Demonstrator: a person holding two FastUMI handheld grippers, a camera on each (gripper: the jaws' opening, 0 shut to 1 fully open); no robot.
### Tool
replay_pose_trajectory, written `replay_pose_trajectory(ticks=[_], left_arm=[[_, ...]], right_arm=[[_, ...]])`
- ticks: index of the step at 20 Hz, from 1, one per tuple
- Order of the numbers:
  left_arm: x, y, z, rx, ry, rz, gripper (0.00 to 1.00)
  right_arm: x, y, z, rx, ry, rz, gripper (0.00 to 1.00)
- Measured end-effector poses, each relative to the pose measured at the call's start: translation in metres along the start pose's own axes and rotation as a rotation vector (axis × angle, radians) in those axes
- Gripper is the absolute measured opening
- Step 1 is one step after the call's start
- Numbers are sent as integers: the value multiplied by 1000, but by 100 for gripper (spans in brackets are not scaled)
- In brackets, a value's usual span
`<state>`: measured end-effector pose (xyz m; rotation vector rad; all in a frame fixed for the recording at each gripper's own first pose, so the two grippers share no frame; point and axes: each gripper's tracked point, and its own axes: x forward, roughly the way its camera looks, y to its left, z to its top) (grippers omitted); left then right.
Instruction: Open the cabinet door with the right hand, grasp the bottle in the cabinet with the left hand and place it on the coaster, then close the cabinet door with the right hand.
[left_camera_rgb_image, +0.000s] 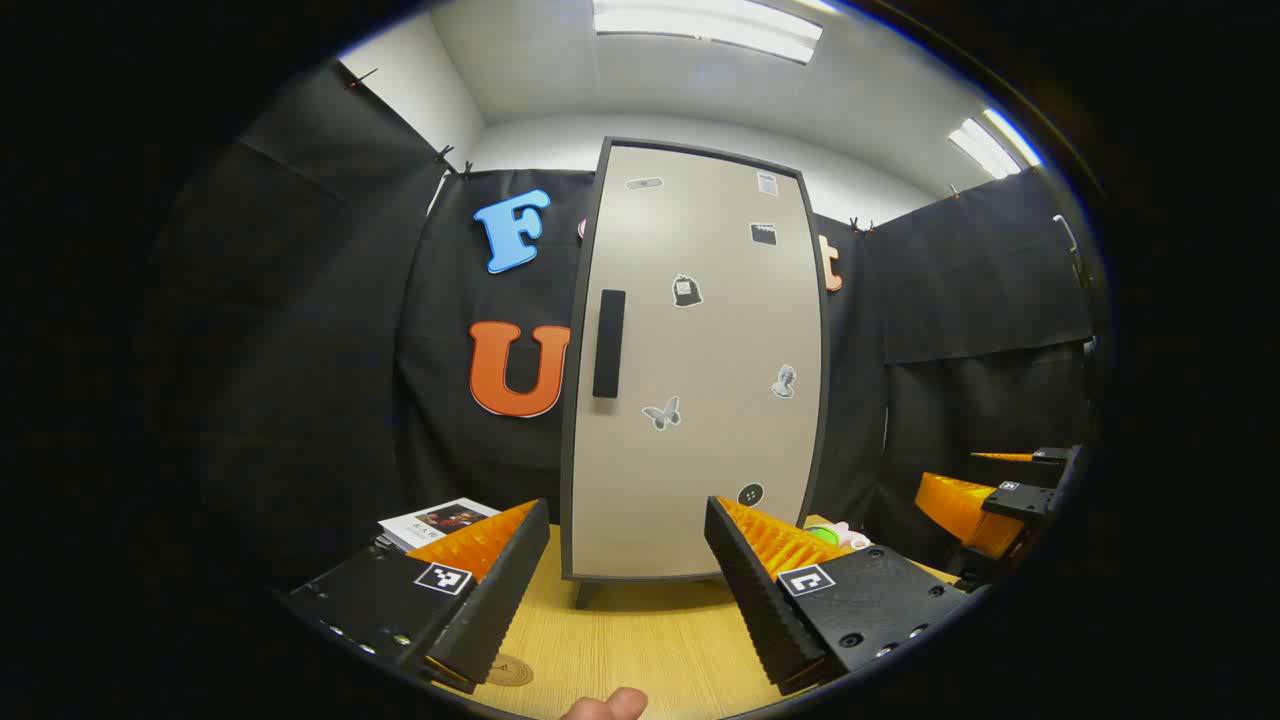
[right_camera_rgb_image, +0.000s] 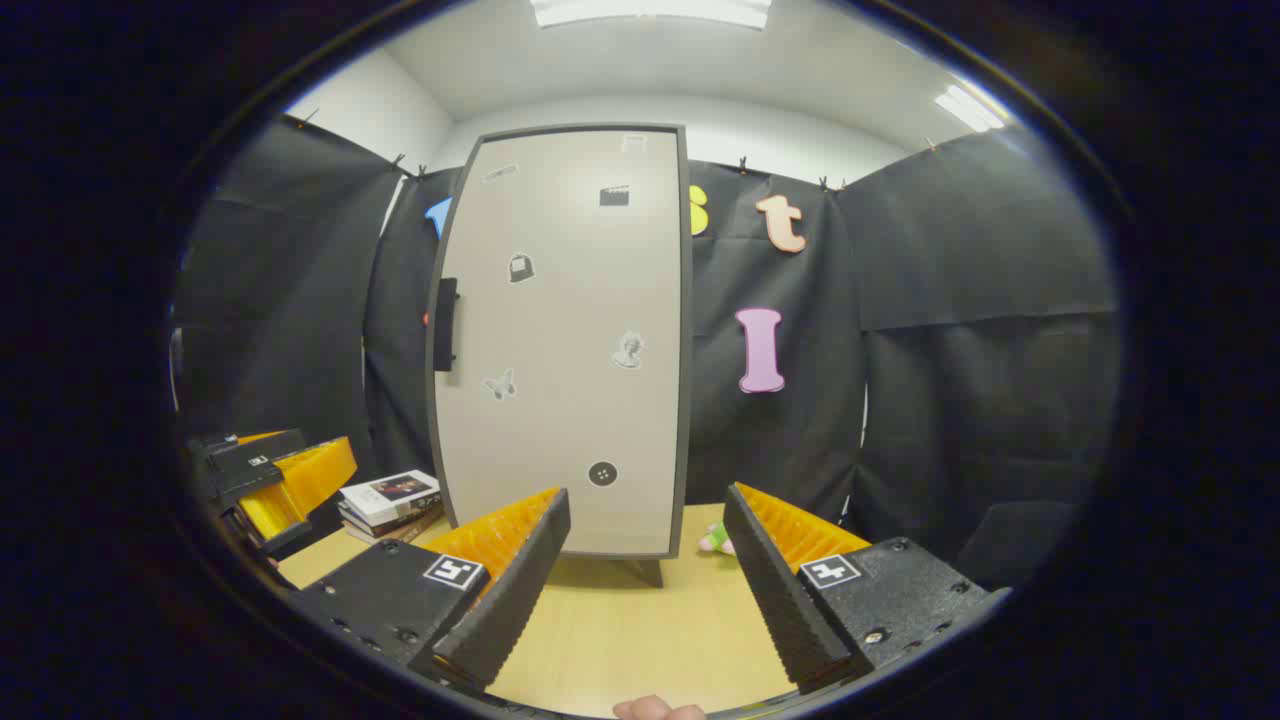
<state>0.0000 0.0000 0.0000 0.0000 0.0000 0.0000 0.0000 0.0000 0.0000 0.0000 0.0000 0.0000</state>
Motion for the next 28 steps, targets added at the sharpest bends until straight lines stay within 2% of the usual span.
replay_pose_trajectory(ticks=[18, 28], left_arm=[[-2, -8, 8, 0, -23, -29, 95], [-4, -8, 10, 12, -29, -30, 95]], right_arm=[[-5, -9, 4, 22, -14, -28, 100], [0, -7, 2, 28, 0, -13, 100]])
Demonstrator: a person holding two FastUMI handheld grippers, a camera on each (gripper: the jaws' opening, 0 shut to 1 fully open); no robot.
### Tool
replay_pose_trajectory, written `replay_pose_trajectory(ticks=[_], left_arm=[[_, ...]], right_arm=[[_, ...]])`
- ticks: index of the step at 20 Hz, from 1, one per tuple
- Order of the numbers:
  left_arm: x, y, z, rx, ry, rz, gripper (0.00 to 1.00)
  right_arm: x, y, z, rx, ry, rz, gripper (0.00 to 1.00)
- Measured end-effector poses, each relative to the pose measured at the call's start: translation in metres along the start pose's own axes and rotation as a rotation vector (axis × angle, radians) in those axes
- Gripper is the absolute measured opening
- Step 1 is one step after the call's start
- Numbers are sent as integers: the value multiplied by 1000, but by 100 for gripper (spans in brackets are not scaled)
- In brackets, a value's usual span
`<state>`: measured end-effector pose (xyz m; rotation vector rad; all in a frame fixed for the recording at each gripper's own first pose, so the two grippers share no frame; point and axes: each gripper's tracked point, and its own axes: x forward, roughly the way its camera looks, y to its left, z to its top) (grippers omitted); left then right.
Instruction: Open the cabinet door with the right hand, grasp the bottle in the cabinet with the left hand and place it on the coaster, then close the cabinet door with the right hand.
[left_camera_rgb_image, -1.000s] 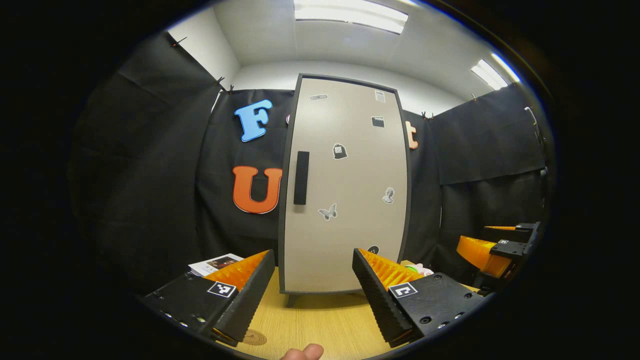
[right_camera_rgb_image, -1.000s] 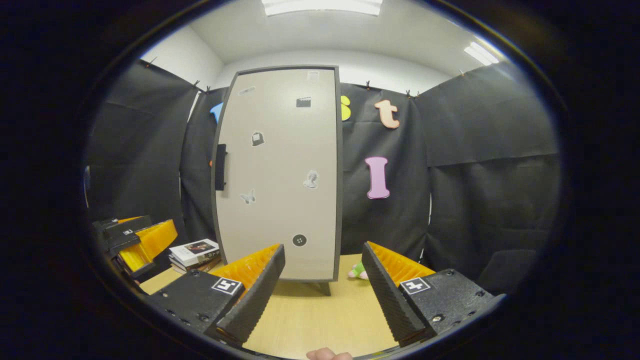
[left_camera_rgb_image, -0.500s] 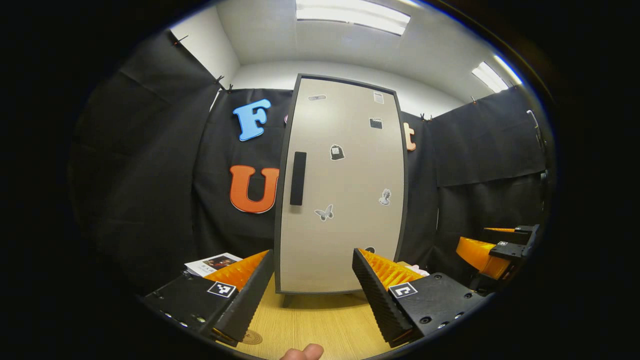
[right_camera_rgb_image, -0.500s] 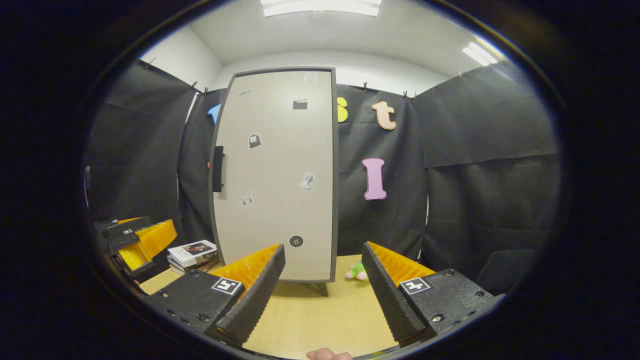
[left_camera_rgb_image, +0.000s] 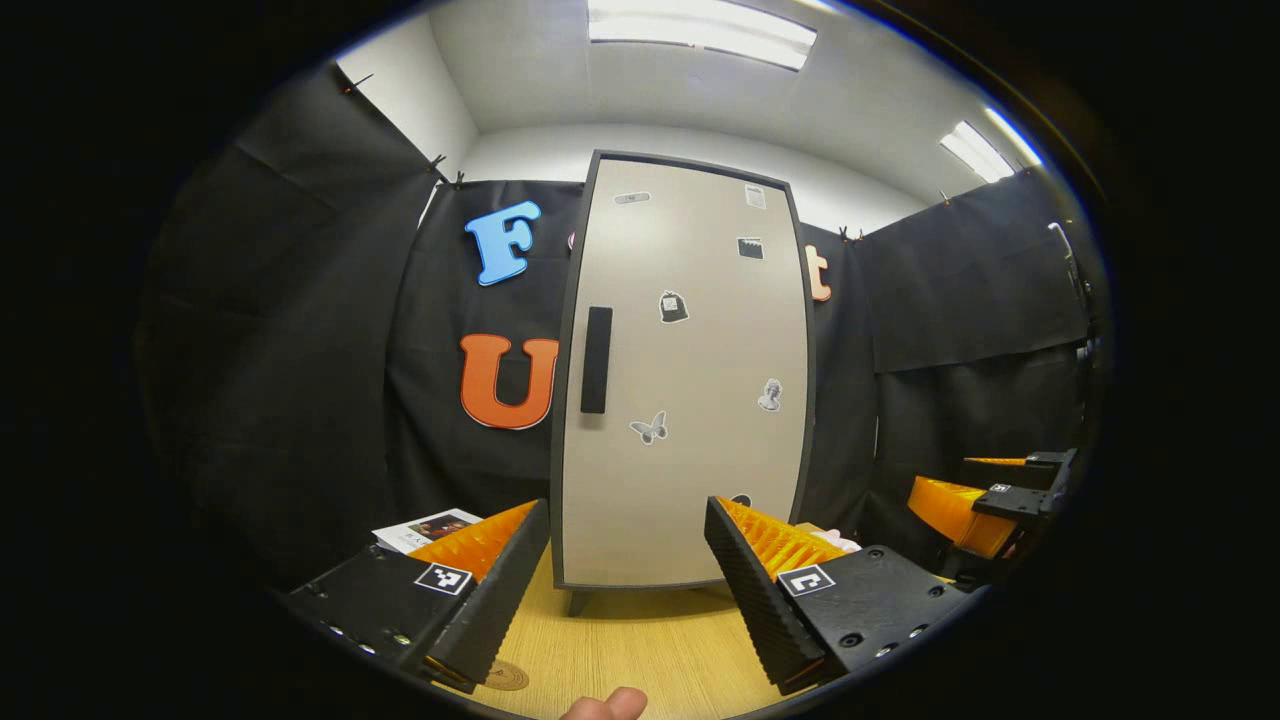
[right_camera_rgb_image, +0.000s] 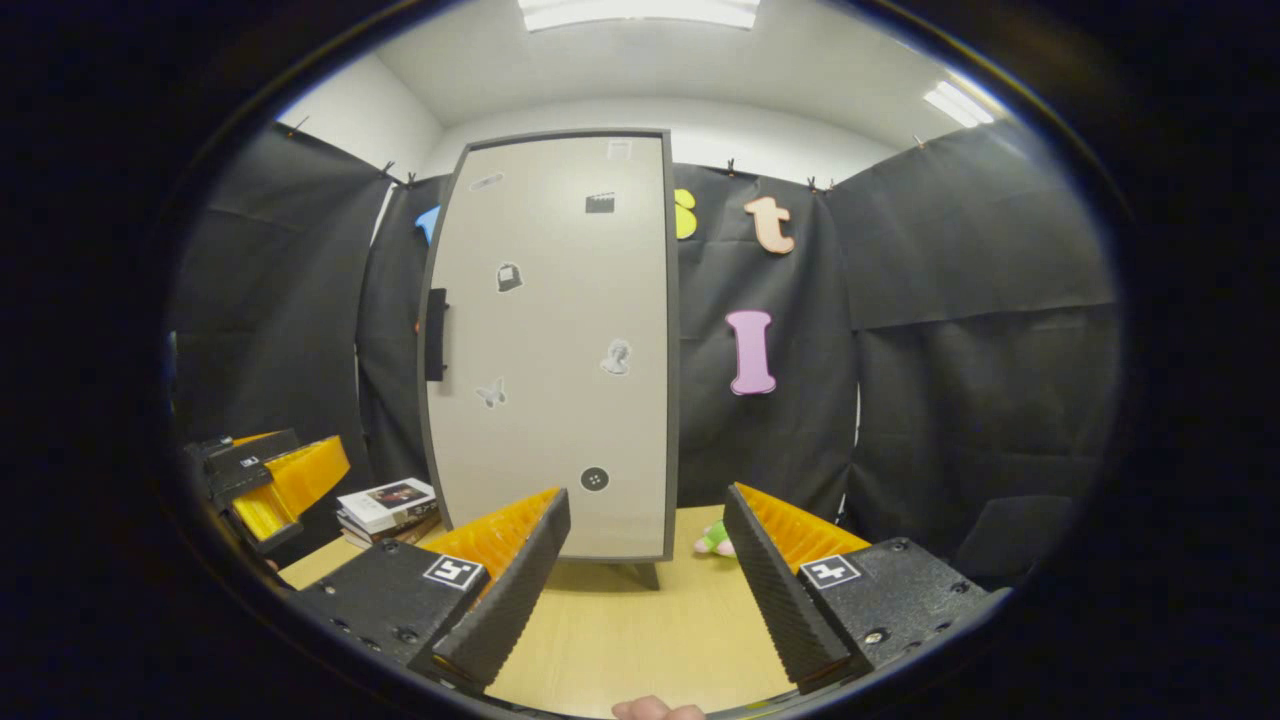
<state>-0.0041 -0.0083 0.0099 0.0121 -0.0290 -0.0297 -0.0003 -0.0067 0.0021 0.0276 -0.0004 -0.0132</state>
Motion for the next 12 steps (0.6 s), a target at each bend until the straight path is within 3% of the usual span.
replay_pose_trajectory(ticks=[8, 12], left_arm=[[-8, 7, -3, 10, 12, 10, 95], [-15, 11, -6, 13, 22, 12, 95]], right_arm=[[40, 32, 29, -18, -27, 91, 100], [83, 83, 55, 11, -23, 210, 100]])
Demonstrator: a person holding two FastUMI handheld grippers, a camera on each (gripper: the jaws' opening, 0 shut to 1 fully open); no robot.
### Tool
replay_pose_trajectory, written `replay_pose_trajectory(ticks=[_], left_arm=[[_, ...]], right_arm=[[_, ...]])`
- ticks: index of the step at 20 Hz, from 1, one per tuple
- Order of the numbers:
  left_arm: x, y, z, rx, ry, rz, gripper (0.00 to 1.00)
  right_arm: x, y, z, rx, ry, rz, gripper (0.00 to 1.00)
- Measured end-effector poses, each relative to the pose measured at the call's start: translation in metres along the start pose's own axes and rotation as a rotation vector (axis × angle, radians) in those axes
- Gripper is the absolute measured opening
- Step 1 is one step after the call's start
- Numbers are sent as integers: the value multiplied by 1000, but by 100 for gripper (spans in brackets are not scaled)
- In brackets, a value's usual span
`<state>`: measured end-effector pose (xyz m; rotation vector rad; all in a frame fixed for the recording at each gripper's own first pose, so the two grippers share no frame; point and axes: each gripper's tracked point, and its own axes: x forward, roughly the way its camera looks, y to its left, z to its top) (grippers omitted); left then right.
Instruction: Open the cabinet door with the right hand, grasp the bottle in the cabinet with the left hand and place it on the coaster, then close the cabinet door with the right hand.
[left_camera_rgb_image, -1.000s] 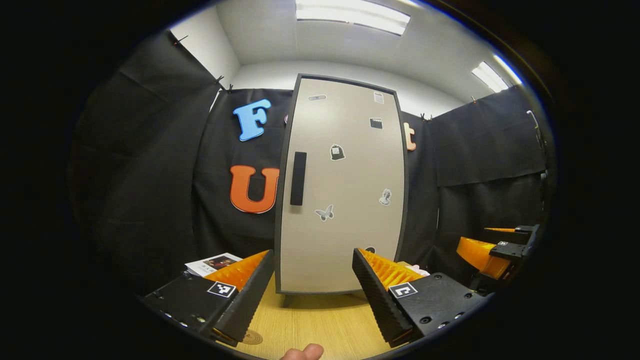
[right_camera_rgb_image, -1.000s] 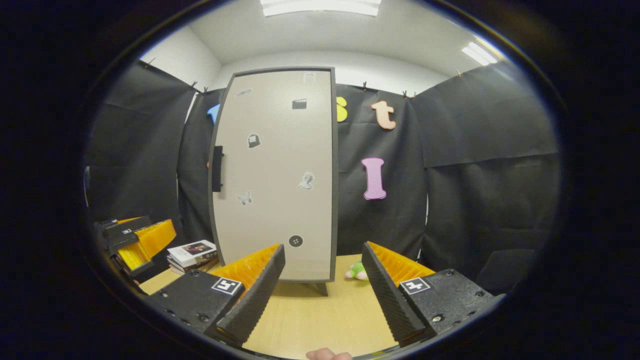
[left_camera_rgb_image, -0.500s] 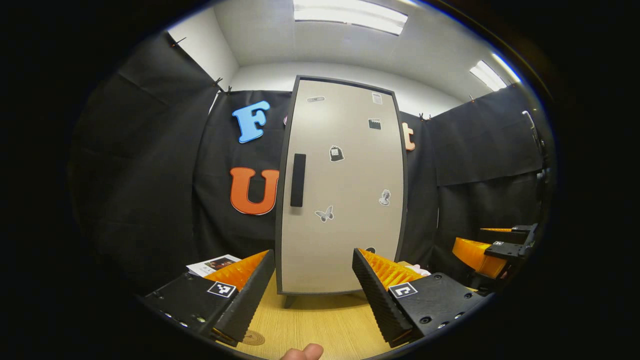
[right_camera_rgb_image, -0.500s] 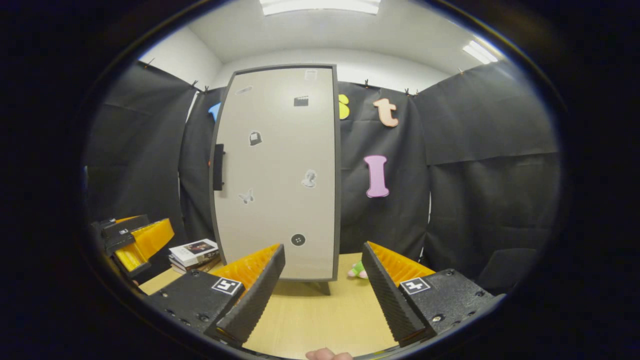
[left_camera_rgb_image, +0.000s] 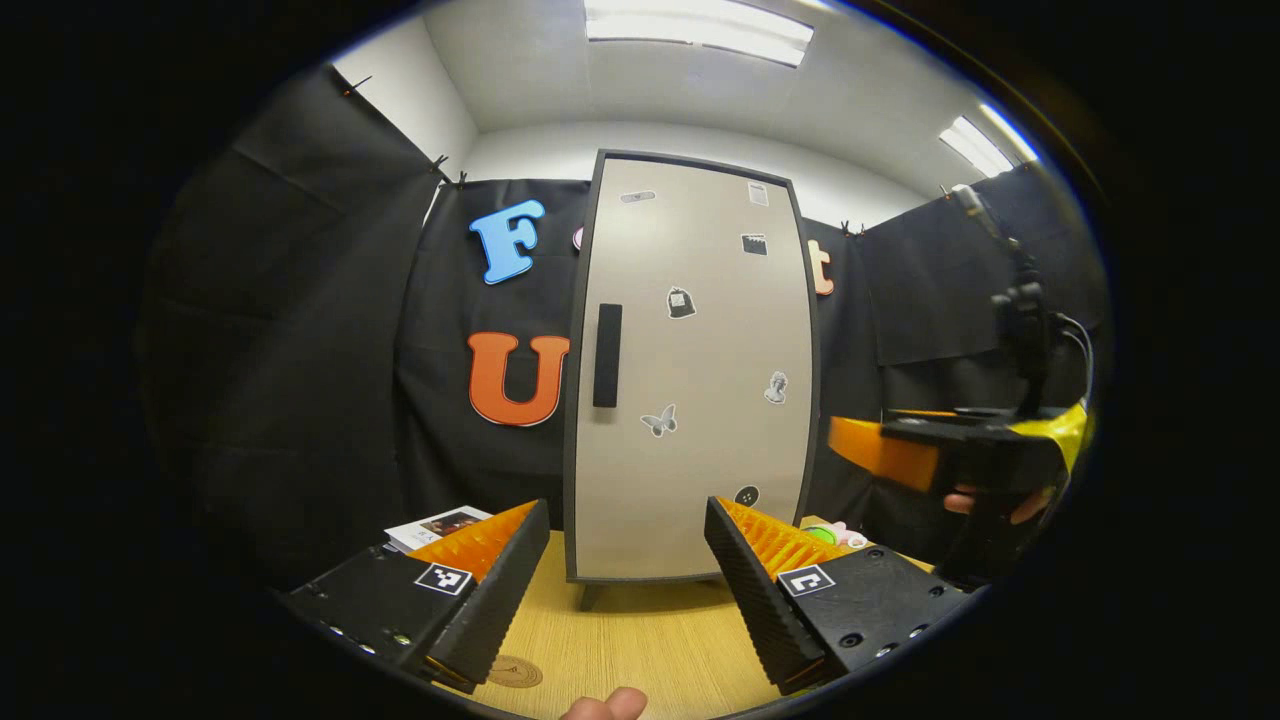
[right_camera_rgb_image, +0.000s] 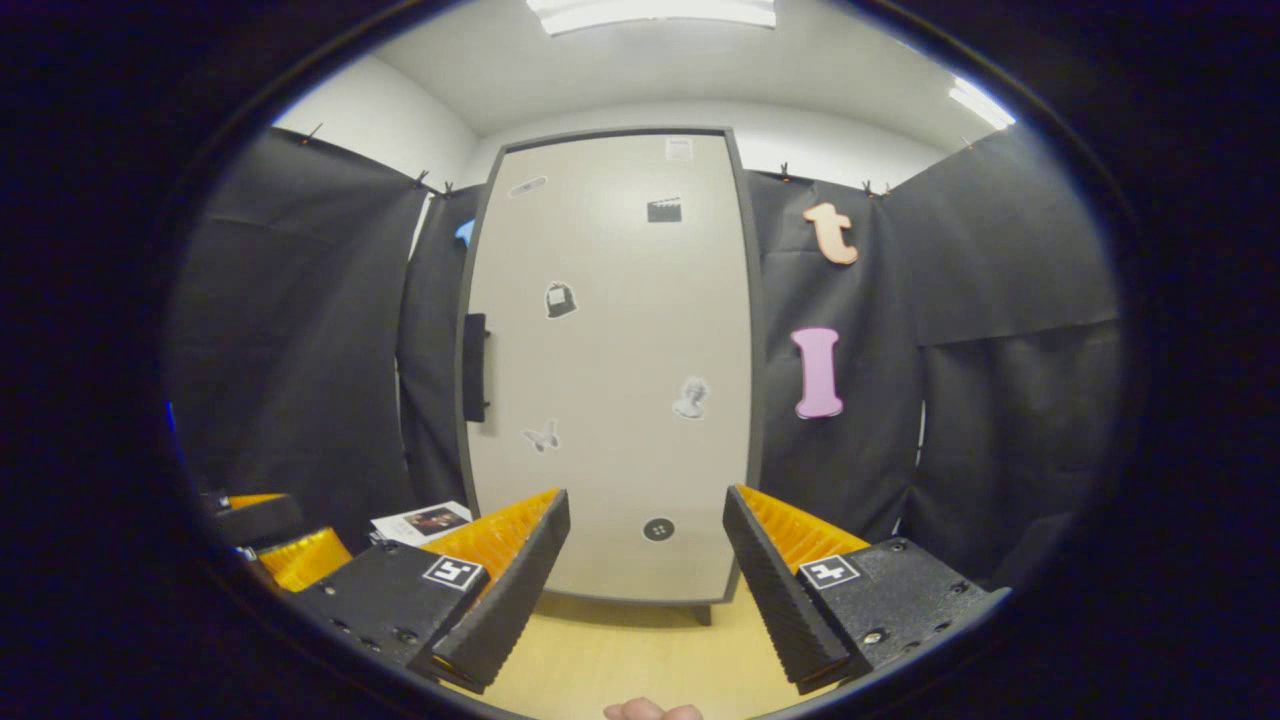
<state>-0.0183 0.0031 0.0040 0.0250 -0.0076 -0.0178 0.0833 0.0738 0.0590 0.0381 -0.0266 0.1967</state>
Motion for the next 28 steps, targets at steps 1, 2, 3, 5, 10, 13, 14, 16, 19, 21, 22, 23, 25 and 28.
replay_pose_trajectory(ticks=[1, 2, 3, 5, 10, 13, 14, 16, 19, 21, 22, 23, 25, 28], left_arm=[[-2, 1, -1, 4, 2, 4, 95], [-3, 4, -2, 7, 2, 7, 95], [-4, 5, -3, 9, 6, 9, 95], [-8, 7, -6, 8, 15, 11, 95], [-14, 18, -9, 7, 25, 32, 95], [-16, 29, -10, 10, 28, 55, 95], [-17, 32, -10, 8, 30, 59, 95], [-18, 39, -11, 5, 31, 71, 95], [-19, 48, -9, 2, 30, 85, 95], [-21, 53, -7, 4, 25, 94, 95], [-20, 55, -7, 4, 24, 98, 95], [-20, 57, -8, 2, 23, 100, 95], [-21, 61, -7, -3, 22, 105, 95], [-21, 64, -6, -11, 22, 107, 95]], right_arm=[[16, 14, 8, 13, 1, 37, 100], [31, 27, 15, 24, 2, 66, 100], [45, 40, 21, 28, 2, 89, 100], [76, 64, 27, 25, 12, 121, 100], [132, 125, 41, 38, 26, 190, 100], [160, 154, 47, 13, 27, 198, 100], [169, 161, 47, -1, 30, 194, 100], [184, 172, 49, -21, 28, 180, 99], [201, 177, 46, -30, 54, 131, 96], [209, 181, 44, -17, 64, 122, 86], [211, 181, 43, -11, 70, 118, 81], [213, 180, 42, -8, 74, 110, 79], [215, 178, 45, -19, 60, 85, 67], [216, 177, 40, -41, 77, 66, 48]])
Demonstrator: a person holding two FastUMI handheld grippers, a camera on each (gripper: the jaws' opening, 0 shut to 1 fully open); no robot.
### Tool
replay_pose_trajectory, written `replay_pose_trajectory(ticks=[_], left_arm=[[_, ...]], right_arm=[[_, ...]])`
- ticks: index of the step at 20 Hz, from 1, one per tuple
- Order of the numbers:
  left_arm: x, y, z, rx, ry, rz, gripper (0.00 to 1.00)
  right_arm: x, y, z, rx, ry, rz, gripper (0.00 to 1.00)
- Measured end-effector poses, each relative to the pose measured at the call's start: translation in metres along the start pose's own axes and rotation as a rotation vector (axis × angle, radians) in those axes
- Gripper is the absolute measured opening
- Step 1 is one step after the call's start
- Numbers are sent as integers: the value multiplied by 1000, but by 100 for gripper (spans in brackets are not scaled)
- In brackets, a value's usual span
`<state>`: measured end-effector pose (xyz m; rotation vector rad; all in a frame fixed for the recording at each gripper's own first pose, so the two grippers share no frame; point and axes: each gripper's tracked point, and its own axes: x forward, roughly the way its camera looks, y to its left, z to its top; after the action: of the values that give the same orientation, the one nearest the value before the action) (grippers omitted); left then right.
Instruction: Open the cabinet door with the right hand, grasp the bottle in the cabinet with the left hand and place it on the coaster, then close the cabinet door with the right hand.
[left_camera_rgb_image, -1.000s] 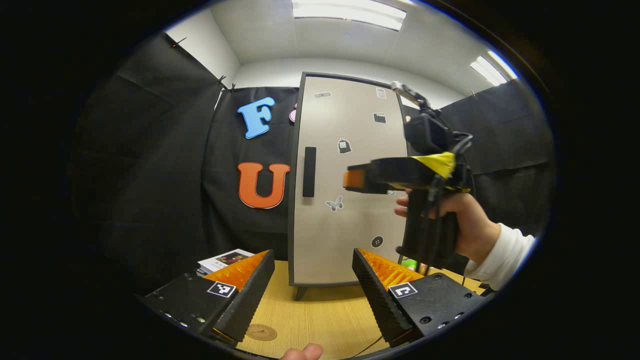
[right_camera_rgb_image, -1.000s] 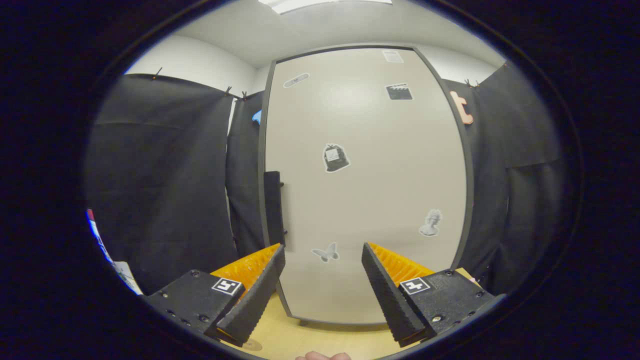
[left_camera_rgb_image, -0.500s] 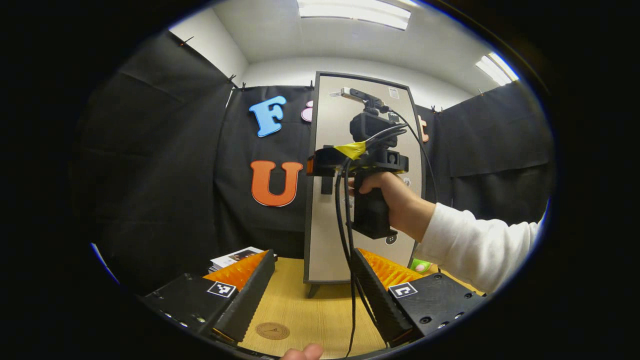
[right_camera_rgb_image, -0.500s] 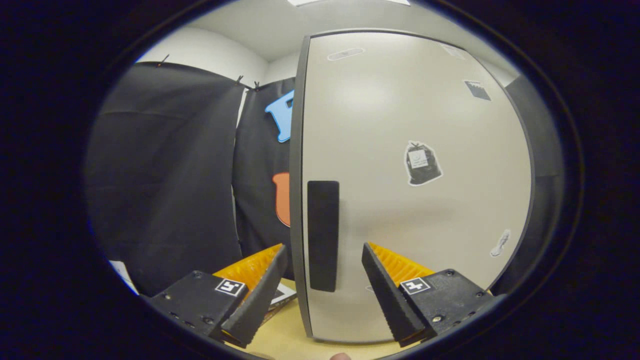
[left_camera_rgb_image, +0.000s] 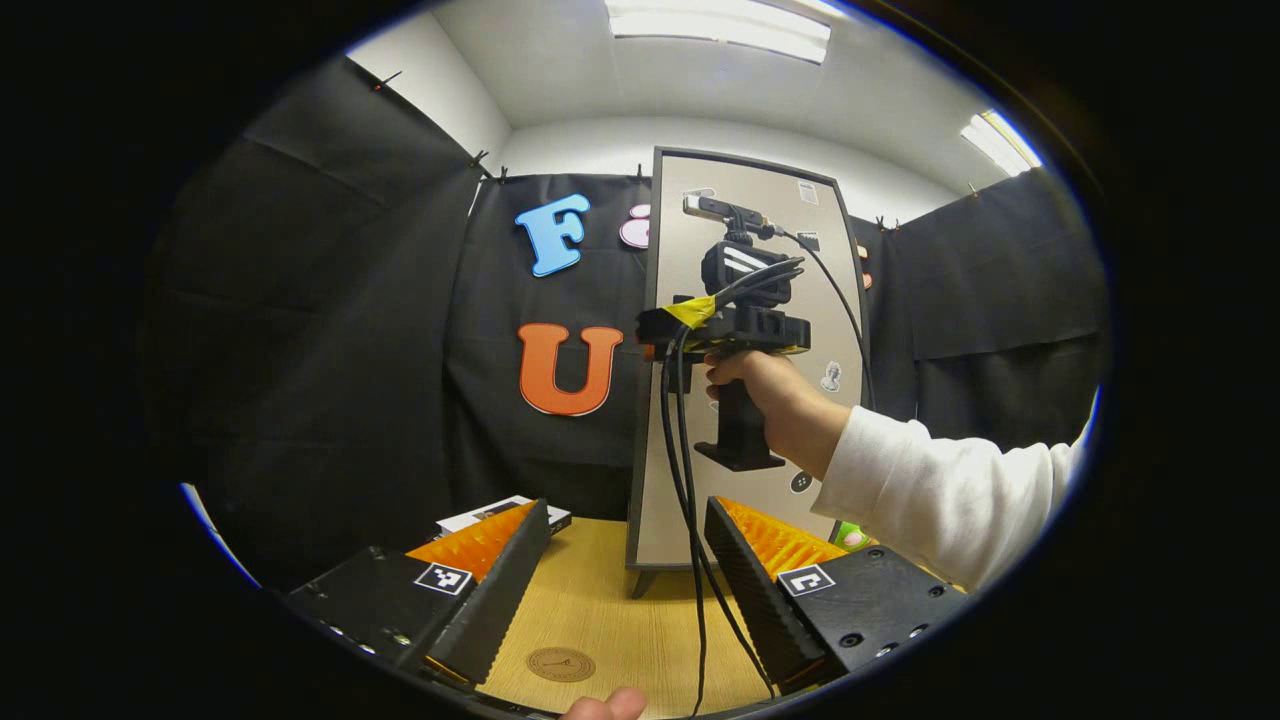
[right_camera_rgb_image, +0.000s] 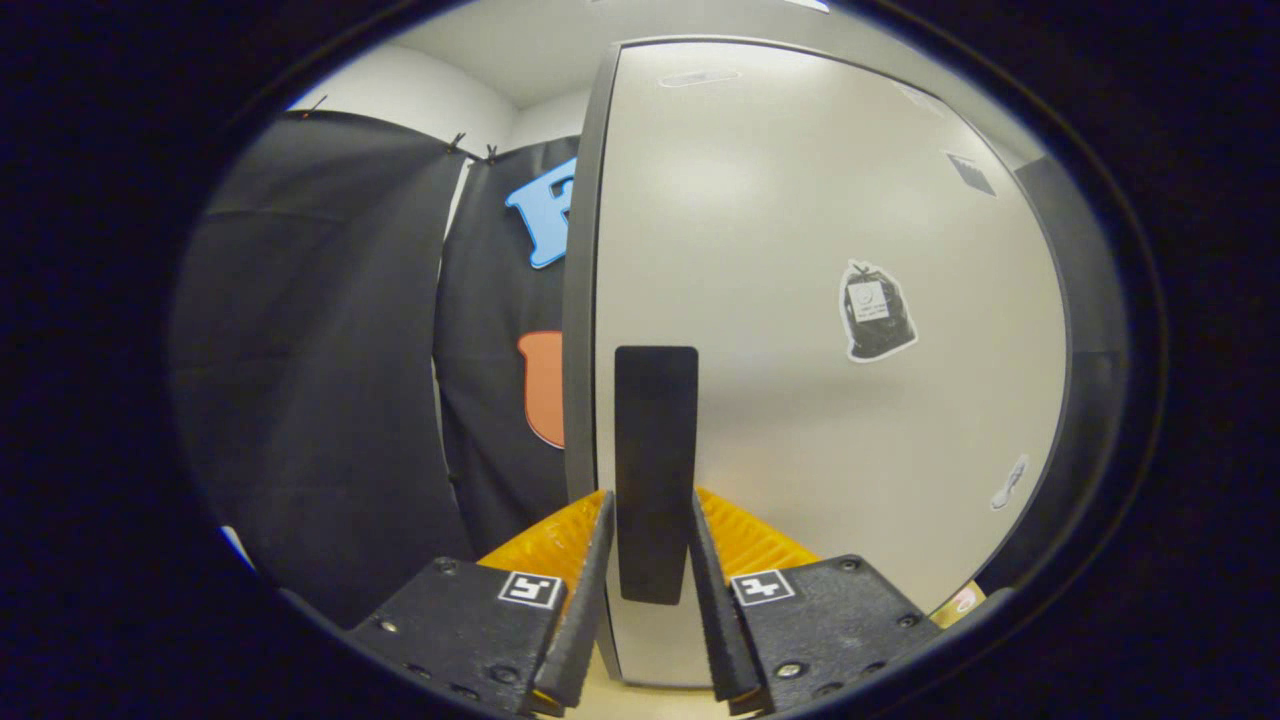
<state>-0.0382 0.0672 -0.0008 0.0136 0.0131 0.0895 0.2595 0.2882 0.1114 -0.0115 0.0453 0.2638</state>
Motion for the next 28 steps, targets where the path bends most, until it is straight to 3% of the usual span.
replay_pose_trajectory(ticks=[2, 7, 12, 20, 28], left_arm=[[-1, 3, 1, -2, -5, 2, 95], [-3, 6, 3, -6, -8, 2, 95], [-6, 9, 4, -3, -11, 3, 95], [-4, 9, 3, -9, -13, -6, 95], [-9, -15, 6, -3, -26, -50, 95]], right_arm=[[0, -2, 0, -15, -1, -12, 34], [-3, -1, -1, -14, 14, 23, 26], [-24, 0, -2, -7, 18, 79, 24], [-147, -24, -1, -30, 1, 220, 24], [-248, -83, -14, -30, 11, 208, 24]])
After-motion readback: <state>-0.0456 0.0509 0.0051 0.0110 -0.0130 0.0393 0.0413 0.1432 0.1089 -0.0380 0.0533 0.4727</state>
